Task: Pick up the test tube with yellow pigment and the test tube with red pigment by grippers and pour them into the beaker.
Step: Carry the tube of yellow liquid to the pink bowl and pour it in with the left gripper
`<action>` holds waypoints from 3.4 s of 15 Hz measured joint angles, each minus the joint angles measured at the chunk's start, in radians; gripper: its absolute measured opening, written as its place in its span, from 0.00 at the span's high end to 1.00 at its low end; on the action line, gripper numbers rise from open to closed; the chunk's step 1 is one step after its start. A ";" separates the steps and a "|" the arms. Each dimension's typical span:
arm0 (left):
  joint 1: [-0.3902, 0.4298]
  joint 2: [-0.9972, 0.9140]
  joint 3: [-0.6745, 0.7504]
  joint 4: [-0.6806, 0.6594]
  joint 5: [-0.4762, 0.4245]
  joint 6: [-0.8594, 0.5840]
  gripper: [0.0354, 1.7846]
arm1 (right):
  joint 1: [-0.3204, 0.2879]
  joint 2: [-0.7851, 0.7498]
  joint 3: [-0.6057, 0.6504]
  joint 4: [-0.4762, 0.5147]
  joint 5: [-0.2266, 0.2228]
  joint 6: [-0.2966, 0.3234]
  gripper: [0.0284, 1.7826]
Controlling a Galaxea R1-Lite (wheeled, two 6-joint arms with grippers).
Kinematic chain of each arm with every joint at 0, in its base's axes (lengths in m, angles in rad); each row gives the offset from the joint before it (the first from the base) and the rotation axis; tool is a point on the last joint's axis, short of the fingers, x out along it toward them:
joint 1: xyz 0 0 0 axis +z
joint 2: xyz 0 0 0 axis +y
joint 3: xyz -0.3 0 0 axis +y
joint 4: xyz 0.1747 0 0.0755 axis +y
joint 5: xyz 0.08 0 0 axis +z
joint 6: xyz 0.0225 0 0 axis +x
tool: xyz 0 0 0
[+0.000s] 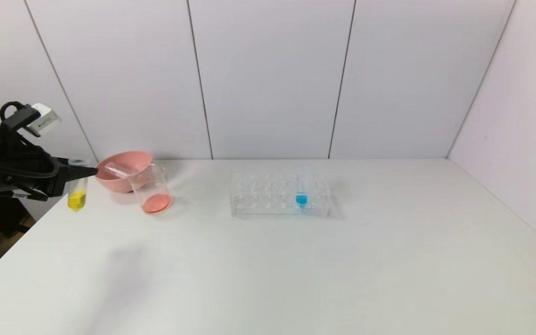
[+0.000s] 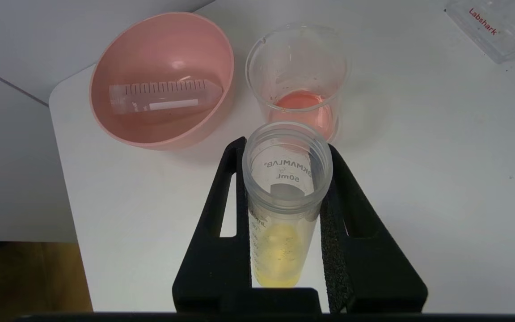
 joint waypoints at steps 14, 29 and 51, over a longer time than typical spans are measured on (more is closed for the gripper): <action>-0.093 0.367 -0.837 0.865 0.168 0.402 0.76 | 0.000 0.000 0.000 0.000 0.000 0.000 0.04; -0.288 0.436 -0.886 0.787 0.562 0.540 0.76 | 0.000 0.000 0.000 0.000 0.000 0.000 0.04; -0.424 0.455 -0.888 0.837 0.997 0.569 0.76 | 0.000 0.000 0.000 0.000 0.000 0.000 0.04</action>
